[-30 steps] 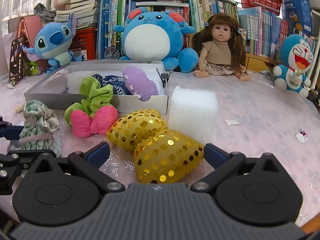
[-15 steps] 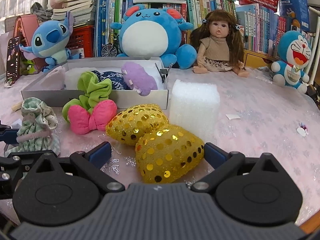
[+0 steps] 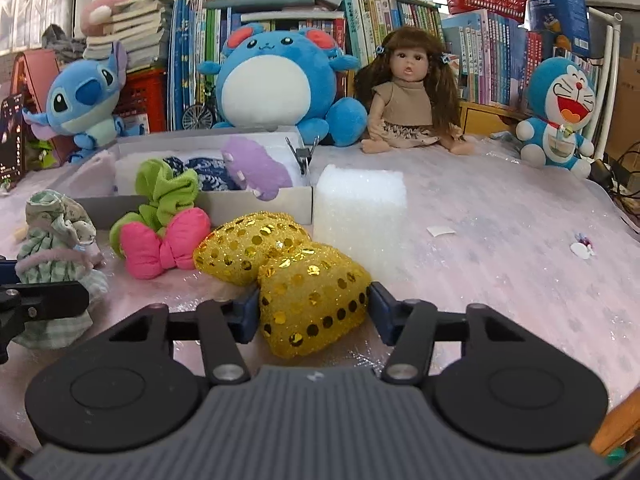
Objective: Organize soft objects
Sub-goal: 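Close the left gripper on the green gingham pouch while the right closes on the gold sequin pillows, then carry the gingham pouch over the white box with the left gripper while the right carries the gold pillows there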
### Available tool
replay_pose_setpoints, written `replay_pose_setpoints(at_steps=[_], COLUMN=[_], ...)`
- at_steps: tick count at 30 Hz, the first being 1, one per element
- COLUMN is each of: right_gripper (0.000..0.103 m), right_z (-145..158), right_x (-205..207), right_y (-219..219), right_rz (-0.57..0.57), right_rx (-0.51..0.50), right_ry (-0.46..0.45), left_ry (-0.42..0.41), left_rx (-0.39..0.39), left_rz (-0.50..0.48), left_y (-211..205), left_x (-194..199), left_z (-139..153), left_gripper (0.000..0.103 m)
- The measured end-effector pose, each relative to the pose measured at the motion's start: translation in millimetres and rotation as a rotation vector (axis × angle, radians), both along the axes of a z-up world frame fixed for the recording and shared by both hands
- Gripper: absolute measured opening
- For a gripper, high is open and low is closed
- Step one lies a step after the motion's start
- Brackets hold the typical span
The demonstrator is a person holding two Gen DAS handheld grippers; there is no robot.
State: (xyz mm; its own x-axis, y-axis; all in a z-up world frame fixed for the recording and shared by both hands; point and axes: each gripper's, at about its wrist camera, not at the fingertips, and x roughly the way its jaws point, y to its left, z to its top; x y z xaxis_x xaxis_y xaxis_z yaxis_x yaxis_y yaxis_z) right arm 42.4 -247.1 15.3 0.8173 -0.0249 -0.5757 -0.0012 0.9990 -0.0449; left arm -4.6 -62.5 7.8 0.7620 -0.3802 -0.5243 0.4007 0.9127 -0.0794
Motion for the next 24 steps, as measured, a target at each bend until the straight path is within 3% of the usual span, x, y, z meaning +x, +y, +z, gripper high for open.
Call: replay_pose_setpoints(at_steps=[10,24], right_gripper=[0.058,0.059], right_z=[23,52], right_x=[-11,0], right_y=[4,-1], right_rz=[0.012,0.001], right_rx=[-0.004,-0.01], right_ry=[-0.071,-0.161], left_ry=[-0.039,-0.052], left_rx=[-0.066,-0.086], left_rz=[0.028,0.158], left_y=[10,49], left_x=[0,43], left_z=[29,56], left_gripper=[0.032,0.032])
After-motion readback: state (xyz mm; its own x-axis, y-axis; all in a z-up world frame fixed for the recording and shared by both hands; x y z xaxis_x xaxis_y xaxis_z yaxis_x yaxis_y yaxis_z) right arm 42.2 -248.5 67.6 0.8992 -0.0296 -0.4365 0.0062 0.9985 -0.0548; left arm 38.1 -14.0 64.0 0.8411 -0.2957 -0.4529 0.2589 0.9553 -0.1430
